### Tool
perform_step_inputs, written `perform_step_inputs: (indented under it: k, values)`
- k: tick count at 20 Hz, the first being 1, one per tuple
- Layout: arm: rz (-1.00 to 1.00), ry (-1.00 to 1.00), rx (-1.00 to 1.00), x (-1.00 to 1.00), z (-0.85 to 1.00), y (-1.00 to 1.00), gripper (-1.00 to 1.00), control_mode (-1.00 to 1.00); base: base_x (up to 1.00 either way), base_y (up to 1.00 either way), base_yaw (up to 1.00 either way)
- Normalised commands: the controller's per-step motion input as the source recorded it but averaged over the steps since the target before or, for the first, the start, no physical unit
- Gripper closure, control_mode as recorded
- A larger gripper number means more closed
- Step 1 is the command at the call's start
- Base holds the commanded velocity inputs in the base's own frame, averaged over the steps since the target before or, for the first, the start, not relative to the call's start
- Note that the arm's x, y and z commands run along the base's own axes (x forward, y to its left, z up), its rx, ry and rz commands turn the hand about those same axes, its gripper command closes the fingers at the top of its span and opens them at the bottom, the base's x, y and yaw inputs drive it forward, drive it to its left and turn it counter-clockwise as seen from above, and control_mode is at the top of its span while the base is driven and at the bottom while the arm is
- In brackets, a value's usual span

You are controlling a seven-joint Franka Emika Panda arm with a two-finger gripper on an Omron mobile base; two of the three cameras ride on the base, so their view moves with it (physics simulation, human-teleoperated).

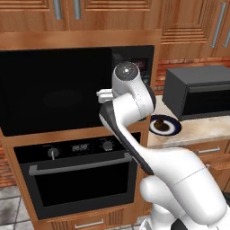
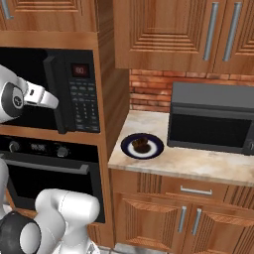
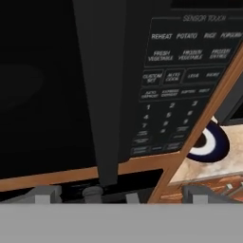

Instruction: Pick the sweet potato from the counter and place it in the microwave. Then turn on the microwave.

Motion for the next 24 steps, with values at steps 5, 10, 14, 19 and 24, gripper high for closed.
perform_step_inputs:
  k: [5,10,14,19,24]
  values:
    - [0.0,-0.07,-0.05,0.0,0.0,0.0,-1.0,-1.0,0.0,0.0,0.0]
    - [0.0,-0.07,-0.05,0.0,0.0,0.0,-1.0,-1.0,0.0,0.0,0.0]
    - [0.0,-0.07,-0.05,0.0,0.0,0.0,-1.0,-1.0,0.0,0.0,0.0]
    - [0.0,-0.08,-0.04,0.0,0.0,0.0,-1.0,-1.0,0.0,0.0,0.0]
    - [0.0,-0.11,-0.03,0.0,0.0,0.0,-1.0,-1.0,0.0,0.0,0.0]
